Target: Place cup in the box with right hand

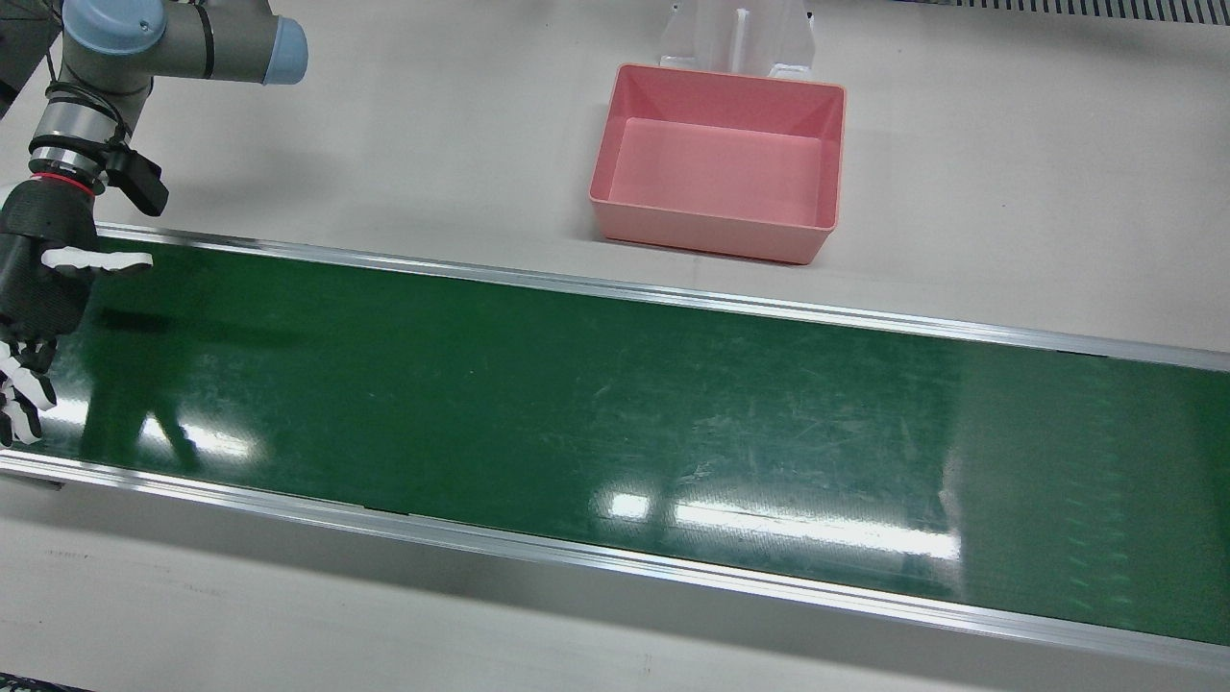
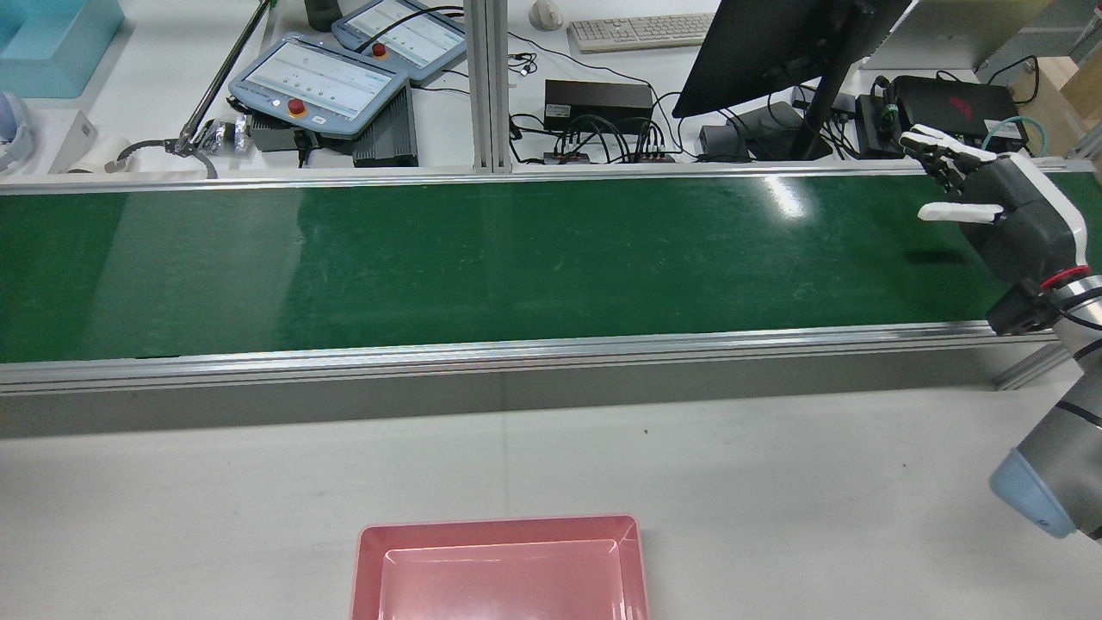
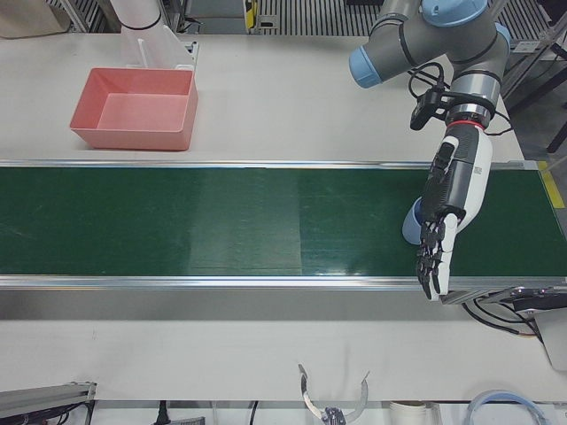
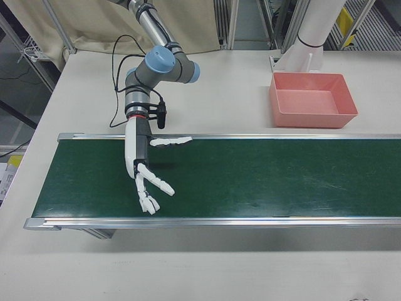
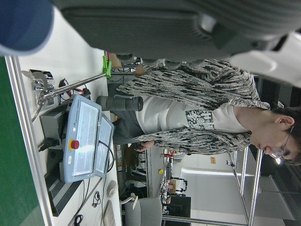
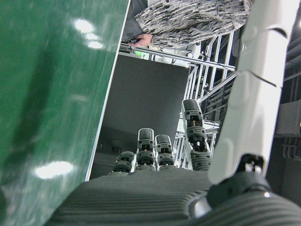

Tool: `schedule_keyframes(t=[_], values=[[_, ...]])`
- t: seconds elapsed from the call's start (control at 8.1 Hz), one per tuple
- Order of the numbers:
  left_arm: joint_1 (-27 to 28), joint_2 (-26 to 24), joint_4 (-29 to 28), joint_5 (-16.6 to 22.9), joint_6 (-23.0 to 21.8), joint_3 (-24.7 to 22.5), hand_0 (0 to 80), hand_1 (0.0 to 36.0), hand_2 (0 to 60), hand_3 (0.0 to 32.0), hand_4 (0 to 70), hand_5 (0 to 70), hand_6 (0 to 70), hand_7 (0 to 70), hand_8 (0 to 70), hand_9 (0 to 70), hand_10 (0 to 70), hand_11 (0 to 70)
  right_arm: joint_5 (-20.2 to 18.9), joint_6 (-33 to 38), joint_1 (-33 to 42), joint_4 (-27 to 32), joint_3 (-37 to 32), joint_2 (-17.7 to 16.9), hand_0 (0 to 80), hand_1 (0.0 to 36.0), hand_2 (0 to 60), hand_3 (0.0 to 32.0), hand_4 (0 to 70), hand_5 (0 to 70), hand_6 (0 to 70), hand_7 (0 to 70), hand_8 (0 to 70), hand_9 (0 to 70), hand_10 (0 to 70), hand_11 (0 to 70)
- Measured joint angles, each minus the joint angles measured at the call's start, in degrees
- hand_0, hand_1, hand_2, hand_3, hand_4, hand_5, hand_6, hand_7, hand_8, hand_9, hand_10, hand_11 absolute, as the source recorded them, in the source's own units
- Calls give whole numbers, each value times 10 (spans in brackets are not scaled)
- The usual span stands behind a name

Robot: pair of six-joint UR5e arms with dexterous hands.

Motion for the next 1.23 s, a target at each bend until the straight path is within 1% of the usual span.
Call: schedule_keyframes(t=[0.12, 0.25, 0.37, 0.49, 0.62, 0.74, 0.86, 0.99, 1.11, 1.23], values=[[0, 0, 0, 0, 0, 0, 0, 0, 0, 0, 0, 0, 0, 0, 0, 0, 0, 0, 0, 0, -1, 0, 0, 1, 552, 149, 40, 0, 152, 67, 58, 183, 106, 189, 38, 74], [0, 0, 0, 0, 0, 0, 0, 0, 0, 0, 0, 0, 0, 0, 0, 0, 0, 0, 0, -1, -1, 0, 0, 4, 565, 133, 0, 0, 190, 67, 59, 189, 107, 191, 37, 72], [0, 0, 0, 0, 0, 0, 0, 0, 0, 0, 0, 0, 0, 0, 0, 0, 0, 0, 0, -1, -2, -2, -2, 12, 552, 151, 42, 0, 180, 66, 60, 195, 107, 192, 33, 67], [0, 0, 0, 0, 0, 0, 0, 0, 0, 0, 0, 0, 0, 0, 0, 0, 0, 0, -1, -2, -4, -9, -4, 25, 563, 135, 0, 0, 211, 66, 60, 198, 107, 193, 32, 64], [0, 0, 0, 0, 0, 0, 0, 0, 0, 0, 0, 0, 0, 0, 0, 0, 0, 0, -1, -2, -8, -15, -5, 34, 563, 147, 22, 0, 198, 67, 60, 198, 108, 194, 31, 63], [0, 0, 0, 0, 0, 0, 0, 0, 0, 0, 0, 0, 0, 0, 0, 0, 0, 0, -1, -2, -12, -20, -6, 40, 550, 166, 67, 0, 172, 67, 61, 199, 108, 195, 31, 64], [0, 0, 0, 0, 0, 0, 0, 0, 0, 0, 0, 0, 0, 0, 0, 0, 0, 0, -1, -3, -15, -22, -7, 44, 569, 139, 0, 0, 208, 67, 61, 200, 109, 196, 32, 65], [0, 0, 0, 0, 0, 0, 0, 0, 0, 0, 0, 0, 0, 0, 0, 0, 0, 0, 0, -3, -17, -22, -10, 45, 560, 148, 23, 0, 192, 67, 61, 198, 109, 195, 33, 66], [0, 0, 0, 0, 0, 0, 0, 0, 0, 0, 0, 0, 0, 0, 0, 0, 0, 0, 6, -3, -22, -23, -12, 45, 539, 173, 94, 0, 151, 67, 60, 195, 108, 193, 33, 67], [0, 0, 0, 0, 0, 0, 0, 0, 0, 0, 0, 0, 0, 0, 0, 0, 0, 0, 10, -3, -28, -23, -12, 45, 558, 147, 23, 0, 184, 67, 60, 195, 107, 192, 31, 65]])
